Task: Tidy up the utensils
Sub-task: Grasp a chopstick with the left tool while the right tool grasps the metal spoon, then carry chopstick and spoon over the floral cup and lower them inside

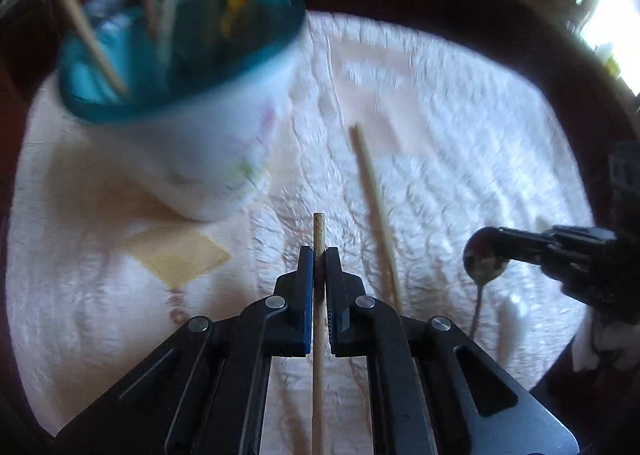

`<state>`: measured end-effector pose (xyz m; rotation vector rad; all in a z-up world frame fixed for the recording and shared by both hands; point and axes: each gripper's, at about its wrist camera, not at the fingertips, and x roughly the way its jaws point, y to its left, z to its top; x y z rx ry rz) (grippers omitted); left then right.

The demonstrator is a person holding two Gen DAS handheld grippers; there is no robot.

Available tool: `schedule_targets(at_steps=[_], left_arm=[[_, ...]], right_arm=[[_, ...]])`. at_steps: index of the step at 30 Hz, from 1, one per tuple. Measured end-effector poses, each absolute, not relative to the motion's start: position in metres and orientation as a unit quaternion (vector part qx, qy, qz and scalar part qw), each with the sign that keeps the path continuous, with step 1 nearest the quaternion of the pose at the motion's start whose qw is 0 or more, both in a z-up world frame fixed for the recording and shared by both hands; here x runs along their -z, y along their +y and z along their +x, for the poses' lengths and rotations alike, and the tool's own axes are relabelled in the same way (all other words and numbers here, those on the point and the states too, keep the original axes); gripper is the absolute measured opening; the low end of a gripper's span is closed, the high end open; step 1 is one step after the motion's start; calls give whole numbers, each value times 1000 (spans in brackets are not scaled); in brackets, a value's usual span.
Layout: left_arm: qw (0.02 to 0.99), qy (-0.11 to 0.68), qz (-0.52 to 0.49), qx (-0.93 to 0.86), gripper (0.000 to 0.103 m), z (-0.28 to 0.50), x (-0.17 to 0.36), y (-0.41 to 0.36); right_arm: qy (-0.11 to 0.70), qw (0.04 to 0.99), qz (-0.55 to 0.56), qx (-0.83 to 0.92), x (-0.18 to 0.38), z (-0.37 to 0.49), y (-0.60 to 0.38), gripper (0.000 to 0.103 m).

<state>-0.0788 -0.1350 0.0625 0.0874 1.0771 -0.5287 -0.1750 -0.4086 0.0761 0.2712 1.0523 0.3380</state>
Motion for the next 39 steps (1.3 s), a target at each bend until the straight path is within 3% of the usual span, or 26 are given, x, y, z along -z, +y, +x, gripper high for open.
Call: schedule_targets(at_steps=[12, 25, 39], left_arm=[[871, 411, -44, 267, 4, -110, -177, -69], [916, 305, -65, 252, 4, -111, -280, -29], [956, 233, -39, 174, 4, -53, -305, -33]], right_arm=[[432, 881, 93, -172, -152, -178, -395, 3], [349, 920, 53, -169, -237, -145, -357, 3], [313, 939, -17, -140, -262, -78, -298, 3]])
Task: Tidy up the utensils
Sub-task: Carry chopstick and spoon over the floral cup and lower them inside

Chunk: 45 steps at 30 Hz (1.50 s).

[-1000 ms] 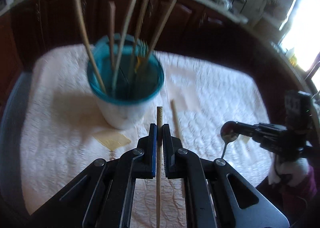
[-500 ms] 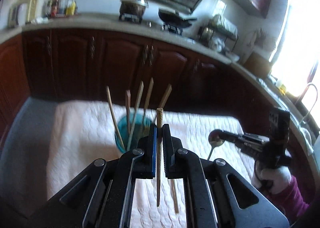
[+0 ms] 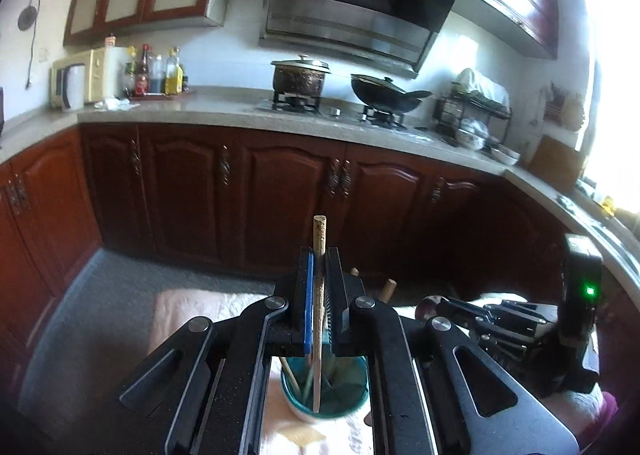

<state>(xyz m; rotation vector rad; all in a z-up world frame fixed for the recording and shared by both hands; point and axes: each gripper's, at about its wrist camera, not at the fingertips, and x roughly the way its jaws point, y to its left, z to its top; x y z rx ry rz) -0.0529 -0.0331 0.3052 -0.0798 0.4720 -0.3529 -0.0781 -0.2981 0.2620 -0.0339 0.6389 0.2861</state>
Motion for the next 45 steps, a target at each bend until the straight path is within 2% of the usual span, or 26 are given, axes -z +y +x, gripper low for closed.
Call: schedule_targets(at_steps=[20, 31, 38, 45], left_arm=[[958, 250, -5, 142, 4, -14, -238, -67], [949, 285, -7, 138, 4, -17, -210, -67], [947, 295, -6, 130, 4, -18, -198, -65], [945, 298, -14, 132, 4, -20, -199, -61]], right_arm=[[298, 936, -156, -100, -217, -35, -244, 3], [341, 920, -145, -128, -185, -36, -240, 4], [350, 918, -117, -146, -186, -41, -244, 5], [370, 911, -48, -174, -183, -43, -258, 7]])
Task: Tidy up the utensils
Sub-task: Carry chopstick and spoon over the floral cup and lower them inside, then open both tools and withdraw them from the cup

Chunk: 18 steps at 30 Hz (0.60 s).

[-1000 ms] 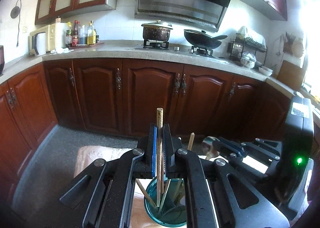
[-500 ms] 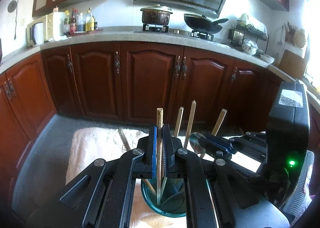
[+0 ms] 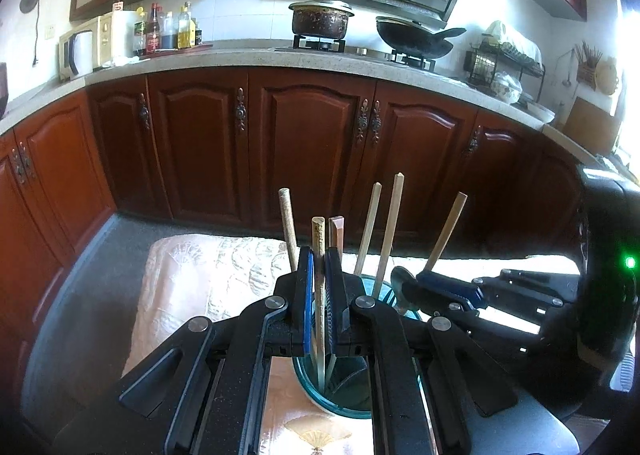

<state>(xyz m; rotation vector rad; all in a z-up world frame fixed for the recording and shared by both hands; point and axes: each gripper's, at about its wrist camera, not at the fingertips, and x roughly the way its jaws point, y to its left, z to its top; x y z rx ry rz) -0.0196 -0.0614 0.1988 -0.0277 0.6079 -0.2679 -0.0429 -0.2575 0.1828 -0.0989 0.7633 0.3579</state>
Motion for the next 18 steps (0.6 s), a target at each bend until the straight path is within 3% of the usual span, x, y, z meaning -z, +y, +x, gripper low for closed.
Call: schedule_targets(at_steps=[5, 10, 15, 18], left_arm=[[941, 311, -23, 134, 5, -19, -198, -59], [939, 316, -31, 134, 10, -20, -200, -55], [940, 308, -30, 141, 32, -28, -206, -58], [940, 307, -32, 145, 38, -34, -208, -59]], right_arm=[[365, 913, -25, -181, -189, -53, -263, 27], [359, 916, 4, -178, -199, -59, -276, 27], [355, 920, 17, -166, -204, -66, -287, 27], [355, 920, 26, -164, -205, -71, -291, 29]])
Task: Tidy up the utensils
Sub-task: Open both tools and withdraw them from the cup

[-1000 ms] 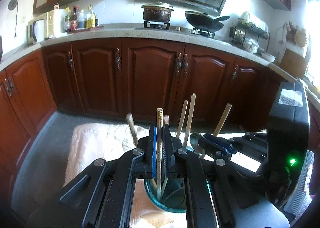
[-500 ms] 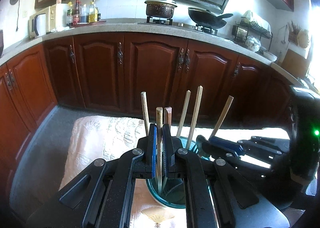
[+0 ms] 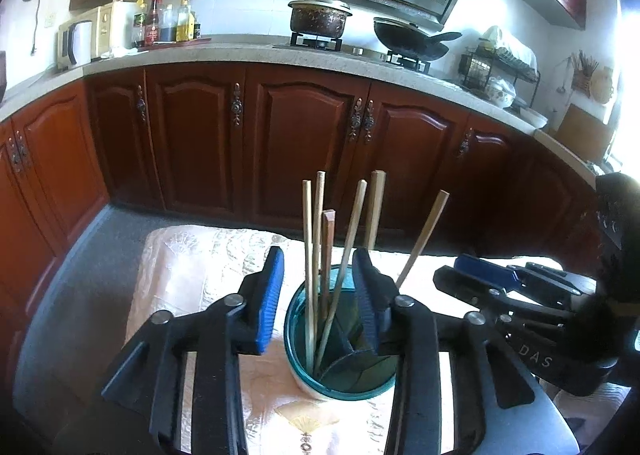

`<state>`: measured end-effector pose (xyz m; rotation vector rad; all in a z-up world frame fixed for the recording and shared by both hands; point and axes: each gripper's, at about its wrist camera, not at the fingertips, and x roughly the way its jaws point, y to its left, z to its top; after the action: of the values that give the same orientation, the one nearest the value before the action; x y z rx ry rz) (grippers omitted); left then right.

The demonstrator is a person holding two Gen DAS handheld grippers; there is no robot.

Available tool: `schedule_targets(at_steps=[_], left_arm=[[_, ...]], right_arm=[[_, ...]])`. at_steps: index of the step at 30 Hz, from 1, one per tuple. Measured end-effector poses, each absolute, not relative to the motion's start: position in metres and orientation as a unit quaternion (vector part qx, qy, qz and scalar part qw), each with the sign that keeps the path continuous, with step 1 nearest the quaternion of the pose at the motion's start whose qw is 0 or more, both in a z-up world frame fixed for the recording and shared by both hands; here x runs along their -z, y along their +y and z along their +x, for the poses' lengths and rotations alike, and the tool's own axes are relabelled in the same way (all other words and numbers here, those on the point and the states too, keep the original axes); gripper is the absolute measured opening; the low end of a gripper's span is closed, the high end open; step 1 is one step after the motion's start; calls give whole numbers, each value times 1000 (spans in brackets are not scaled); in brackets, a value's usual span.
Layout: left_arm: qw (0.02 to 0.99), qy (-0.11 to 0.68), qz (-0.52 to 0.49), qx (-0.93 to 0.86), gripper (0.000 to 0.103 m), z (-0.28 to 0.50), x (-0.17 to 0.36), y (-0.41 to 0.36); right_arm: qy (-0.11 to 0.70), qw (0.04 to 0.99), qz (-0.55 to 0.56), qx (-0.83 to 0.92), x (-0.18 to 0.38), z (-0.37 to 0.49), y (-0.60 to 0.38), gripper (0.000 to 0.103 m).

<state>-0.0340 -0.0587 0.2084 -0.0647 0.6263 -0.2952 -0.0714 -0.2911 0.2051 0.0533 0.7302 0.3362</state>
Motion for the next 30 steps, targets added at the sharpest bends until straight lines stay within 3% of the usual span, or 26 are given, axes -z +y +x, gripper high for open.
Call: schedule_targets(at_steps=[3, 10, 14, 30], left_arm=[[941, 306, -32, 143, 44, -40, -209, -60], [941, 305, -27, 142, 47, -53, -210, -63], [942, 303, -22, 144, 57, -65, -209, -66], [937, 305, -2, 173, 59, -113, -204, -89]], right_arm=[[355, 920, 26, -162, -206, -78, -292, 30], [356, 921, 29, -155, -206, -94, -296, 33], [355, 922, 21, -150, -207, -107, -296, 35], [359, 925, 27, -118, -209, -162, -321, 41]])
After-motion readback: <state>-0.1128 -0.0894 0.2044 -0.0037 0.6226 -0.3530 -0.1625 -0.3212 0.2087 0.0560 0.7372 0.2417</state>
